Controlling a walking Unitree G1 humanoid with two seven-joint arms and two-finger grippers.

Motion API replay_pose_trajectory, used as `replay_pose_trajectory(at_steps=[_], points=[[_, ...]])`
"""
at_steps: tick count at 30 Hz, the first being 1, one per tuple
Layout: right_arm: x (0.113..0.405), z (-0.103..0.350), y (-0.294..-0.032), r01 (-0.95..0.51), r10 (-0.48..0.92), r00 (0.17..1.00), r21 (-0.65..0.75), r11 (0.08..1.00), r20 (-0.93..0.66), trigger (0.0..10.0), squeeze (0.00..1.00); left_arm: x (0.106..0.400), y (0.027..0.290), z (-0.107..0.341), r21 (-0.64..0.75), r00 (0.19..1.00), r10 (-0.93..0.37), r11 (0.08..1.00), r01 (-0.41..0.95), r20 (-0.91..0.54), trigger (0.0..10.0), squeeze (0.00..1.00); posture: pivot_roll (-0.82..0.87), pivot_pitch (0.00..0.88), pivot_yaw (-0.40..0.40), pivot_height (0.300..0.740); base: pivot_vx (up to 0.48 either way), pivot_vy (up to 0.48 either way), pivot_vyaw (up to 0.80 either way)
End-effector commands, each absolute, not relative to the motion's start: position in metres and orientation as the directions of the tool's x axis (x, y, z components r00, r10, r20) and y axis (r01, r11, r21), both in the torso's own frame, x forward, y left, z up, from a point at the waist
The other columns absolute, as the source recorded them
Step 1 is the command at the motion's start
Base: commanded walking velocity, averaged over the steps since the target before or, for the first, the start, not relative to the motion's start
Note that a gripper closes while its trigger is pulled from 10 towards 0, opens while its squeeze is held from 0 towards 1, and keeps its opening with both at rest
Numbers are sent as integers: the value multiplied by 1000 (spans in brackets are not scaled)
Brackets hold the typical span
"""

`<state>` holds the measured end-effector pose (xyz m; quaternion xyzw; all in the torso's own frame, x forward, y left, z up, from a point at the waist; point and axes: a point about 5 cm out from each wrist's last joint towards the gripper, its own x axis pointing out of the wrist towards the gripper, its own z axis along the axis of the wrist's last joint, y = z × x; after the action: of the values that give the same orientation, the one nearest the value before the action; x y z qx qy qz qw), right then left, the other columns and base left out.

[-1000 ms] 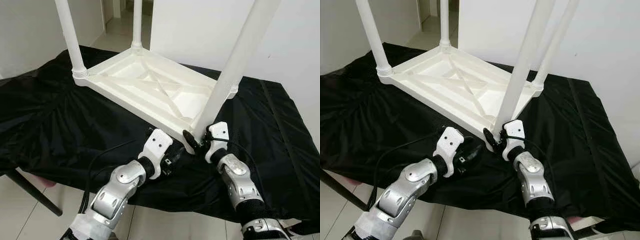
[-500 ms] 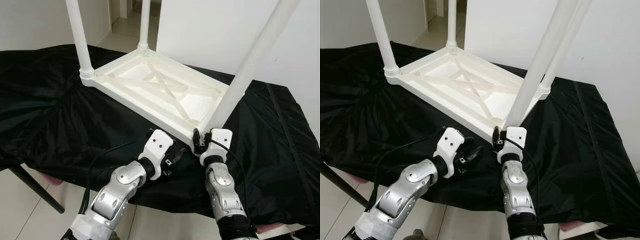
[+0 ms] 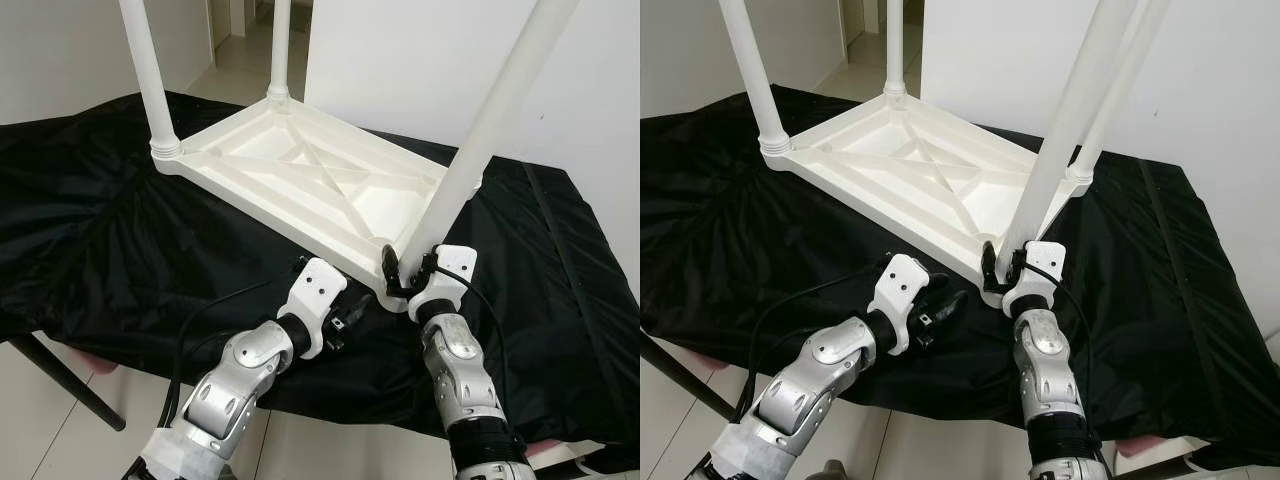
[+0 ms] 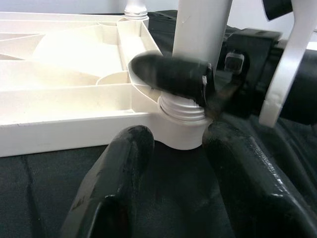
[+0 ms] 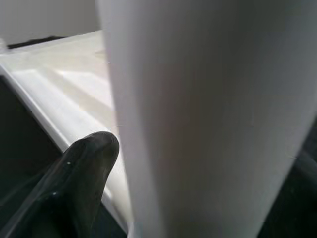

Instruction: Building children table

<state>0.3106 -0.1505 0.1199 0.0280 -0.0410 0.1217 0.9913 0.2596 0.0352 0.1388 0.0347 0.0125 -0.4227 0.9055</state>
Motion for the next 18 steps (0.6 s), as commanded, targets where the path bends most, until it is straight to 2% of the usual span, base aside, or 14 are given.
replay_pose_trajectory(at_steps=[1, 3, 9, 10, 13, 14, 15, 16, 17, 18], points=[[313, 122, -153, -347, 345, 936, 16, 938, 75, 10000, 0, 258, 34, 140, 38, 615, -787, 614, 788, -53, 10000, 0, 144, 6, -84, 740, 0, 0, 0], [316, 124, -160, -509, 512, 859, -62, 858, 27, 10000, 0, 259, 34, 140, 37, 616, -786, 615, 788, -53, 10000, 0, 143, 9, -81, 740, 0, 0, 0], [320, 126, -164, -580, 584, 812, -113, 806, -6, 10000, 0, 260, 35, 141, 41, 617, -785, 616, 787, -52, 10000, 0, 144, 11, -77, 740, 0, 0, 0], [324, 126, -165, -641, 643, 765, -141, 754, -41, 10000, 0, 262, 36, 143, 44, 620, -783, 619, 784, -50, 10000, 0, 150, 12, -76, 740, 0, 0, 0], [324, 123, -164, -668, 666, 743, -146, 730, -69, 10000, 0, 262, 37, 143, 45, 622, -782, 620, 783, -49, 10000, 0, 154, 13, -78, 740, 0, 0, 0], [324, 121, -163, -688, 684, 725, -151, 710, -83, 8627, 0, 262, 37, 143, 46, 623, -781, 622, 782, -48, 10000, 0, 156, 15, -78, 740, 0, 0, 0], [324, 121, -163, -688, 684, 725, -151, 710, -83, 8627, 0, 262, 37, 143, 46, 623, -781, 622, 782, -48, 10000, 0, 156, 15, -78, 740, 0, 0, 0], [324, 120, -162, -702, 697, 711, -147, 697, -94, 4471, 0, 262, 37, 143, 46, 624, -780, 623, 781, -48, 10000, 0, 158, 16, -78, 740, 0, 0, 0], [324, 120, -162, -702, 697, 711, -147, 697, -94, 4471, 0, 262, 37, 143, 46, 624, -780, 623, 781, -48, 10000, 0, 158, 16, -78, 740, 0, 0, 0], [322, 116, -161, -728, 719, 686, -119, 676, -112, 0, 0, 261, 38, 143, 45, 627, -778, 625, 779, -47, 10000, 0, 164, 21, -79, 740, 0, 0, 0]])
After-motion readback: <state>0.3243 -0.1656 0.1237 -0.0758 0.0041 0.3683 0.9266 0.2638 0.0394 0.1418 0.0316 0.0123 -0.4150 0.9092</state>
